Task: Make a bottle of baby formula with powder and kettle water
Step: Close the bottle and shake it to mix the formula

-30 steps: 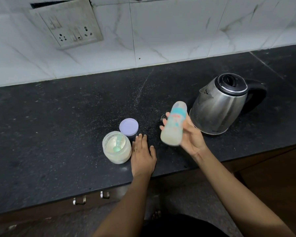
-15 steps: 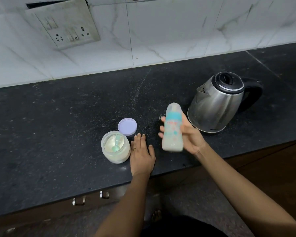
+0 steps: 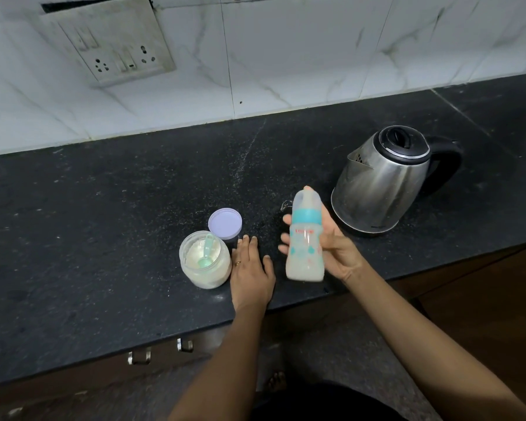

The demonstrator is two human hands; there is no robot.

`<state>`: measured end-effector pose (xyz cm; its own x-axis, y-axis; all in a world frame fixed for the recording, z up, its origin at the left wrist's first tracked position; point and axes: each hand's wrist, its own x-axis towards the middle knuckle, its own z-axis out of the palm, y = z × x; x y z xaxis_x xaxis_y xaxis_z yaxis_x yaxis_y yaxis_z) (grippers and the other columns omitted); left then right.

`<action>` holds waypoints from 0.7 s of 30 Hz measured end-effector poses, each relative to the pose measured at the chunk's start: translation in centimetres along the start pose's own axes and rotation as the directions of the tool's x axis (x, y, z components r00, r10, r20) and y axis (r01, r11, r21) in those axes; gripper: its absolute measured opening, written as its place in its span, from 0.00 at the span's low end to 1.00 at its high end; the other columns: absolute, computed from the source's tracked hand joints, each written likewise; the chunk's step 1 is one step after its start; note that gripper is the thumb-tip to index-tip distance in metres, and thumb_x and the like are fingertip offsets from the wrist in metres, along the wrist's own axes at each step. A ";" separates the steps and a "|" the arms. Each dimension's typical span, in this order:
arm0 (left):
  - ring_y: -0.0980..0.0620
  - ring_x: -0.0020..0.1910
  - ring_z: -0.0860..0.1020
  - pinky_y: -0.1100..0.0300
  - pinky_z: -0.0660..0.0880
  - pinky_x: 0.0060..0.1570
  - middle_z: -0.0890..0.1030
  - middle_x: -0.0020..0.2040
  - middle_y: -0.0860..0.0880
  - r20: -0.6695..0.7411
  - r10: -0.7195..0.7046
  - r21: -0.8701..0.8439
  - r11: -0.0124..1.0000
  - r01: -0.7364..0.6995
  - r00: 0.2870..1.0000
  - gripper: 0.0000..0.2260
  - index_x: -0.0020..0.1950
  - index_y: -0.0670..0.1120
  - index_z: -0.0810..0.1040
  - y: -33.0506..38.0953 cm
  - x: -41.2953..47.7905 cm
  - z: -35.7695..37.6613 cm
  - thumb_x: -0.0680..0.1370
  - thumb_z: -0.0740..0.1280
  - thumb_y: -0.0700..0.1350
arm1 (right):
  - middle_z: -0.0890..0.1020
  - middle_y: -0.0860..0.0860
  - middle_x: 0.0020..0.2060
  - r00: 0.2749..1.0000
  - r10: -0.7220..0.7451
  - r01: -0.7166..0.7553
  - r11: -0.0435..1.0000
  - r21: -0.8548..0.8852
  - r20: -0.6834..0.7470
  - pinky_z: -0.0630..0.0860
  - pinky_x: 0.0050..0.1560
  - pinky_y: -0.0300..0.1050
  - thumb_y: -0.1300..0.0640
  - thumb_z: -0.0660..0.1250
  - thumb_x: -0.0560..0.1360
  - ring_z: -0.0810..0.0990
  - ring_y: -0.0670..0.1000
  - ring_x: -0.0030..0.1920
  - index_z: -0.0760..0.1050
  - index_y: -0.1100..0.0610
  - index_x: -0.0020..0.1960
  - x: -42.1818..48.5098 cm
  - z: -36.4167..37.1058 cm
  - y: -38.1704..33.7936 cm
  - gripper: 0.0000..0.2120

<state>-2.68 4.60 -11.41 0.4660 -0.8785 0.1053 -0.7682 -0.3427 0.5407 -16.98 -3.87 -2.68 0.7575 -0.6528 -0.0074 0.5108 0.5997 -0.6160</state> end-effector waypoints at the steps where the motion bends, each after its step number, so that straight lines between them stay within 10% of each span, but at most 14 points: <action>1: 0.46 0.74 0.61 0.55 0.51 0.74 0.65 0.74 0.42 -0.002 -0.002 0.001 1.000 0.002 1.000 0.22 0.73 0.42 0.65 0.1 0.0 0.0 0.79 0.59 0.46 | 0.77 0.63 0.60 0.998 -0.013 0.014 1.000 0.028 -0.054 0.75 0.58 0.65 0.64 0.79 0.63 0.79 0.64 0.56 0.53 0.51 0.78 0.3 0.4 0.1 0.52; 3: 0.45 0.74 0.63 0.53 0.53 0.74 0.65 0.74 0.42 -0.009 -0.010 -0.007 1.000 0.010 1.000 0.22 0.72 0.41 0.66 0.1 0.0 -0.1 0.79 0.60 0.45 | 0.79 0.62 0.57 0.986 -0.018 0.041 0.990 0.132 -0.168 0.77 0.55 0.64 0.63 0.81 0.60 0.80 0.63 0.56 0.54 0.54 0.78 0.6 0.1 0.4 0.55; 8: 0.46 0.74 0.62 0.54 0.51 0.74 0.65 0.74 0.42 0.004 -0.001 -0.001 1.000 0.001 1.000 0.22 0.73 0.42 0.65 0.0 -0.1 -0.1 0.80 0.58 0.46 | 0.74 0.63 0.63 0.997 0.040 -0.036 0.997 -0.063 0.067 0.68 0.63 0.69 0.66 0.75 0.68 0.77 0.66 0.59 0.50 0.48 0.78 -0.2 0.2 -0.8 0.49; 12: 0.46 0.74 0.61 0.54 0.52 0.74 0.65 0.74 0.42 -0.001 -0.009 0.003 1.000 0.009 1.000 0.22 0.73 0.42 0.65 0.1 -0.1 -0.2 0.80 0.59 0.46 | 0.77 0.62 0.60 0.994 -0.003 0.013 0.997 0.080 -0.113 0.75 0.57 0.65 0.63 0.80 0.62 0.79 0.64 0.58 0.55 0.52 0.77 0.5 0.3 -0.4 0.52; 16: 0.46 0.74 0.61 0.54 0.52 0.74 0.65 0.74 0.42 -0.001 0.003 -0.006 1.000 -0.003 1.000 0.22 0.73 0.41 0.65 0.1 -0.1 -0.1 0.80 0.57 0.47 | 0.74 0.63 0.64 0.994 0.065 -0.062 0.997 -0.036 0.092 0.68 0.64 0.69 0.66 0.75 0.68 0.77 0.65 0.58 0.51 0.47 0.78 -0.4 0.3 -0.1 0.48; 21: 0.46 0.75 0.61 0.53 0.53 0.74 0.64 0.74 0.42 -0.016 0.003 0.009 1.000 -0.002 1.000 0.24 0.73 0.42 0.64 0.0 -0.1 -0.2 0.79 0.51 0.50 | 0.78 0.63 0.60 0.992 0.046 -0.033 0.993 0.116 -0.115 0.76 0.56 0.64 0.61 0.81 0.61 0.79 0.64 0.57 0.55 0.52 0.77 0.5 0.5 1.3 0.53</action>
<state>-2.67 4.79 -11.28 0.4712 -0.8738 0.1204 -0.7734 -0.3436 0.5327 -15.76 -3.17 -3.06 0.7284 -0.6734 -0.1264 0.5296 0.6704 -0.5197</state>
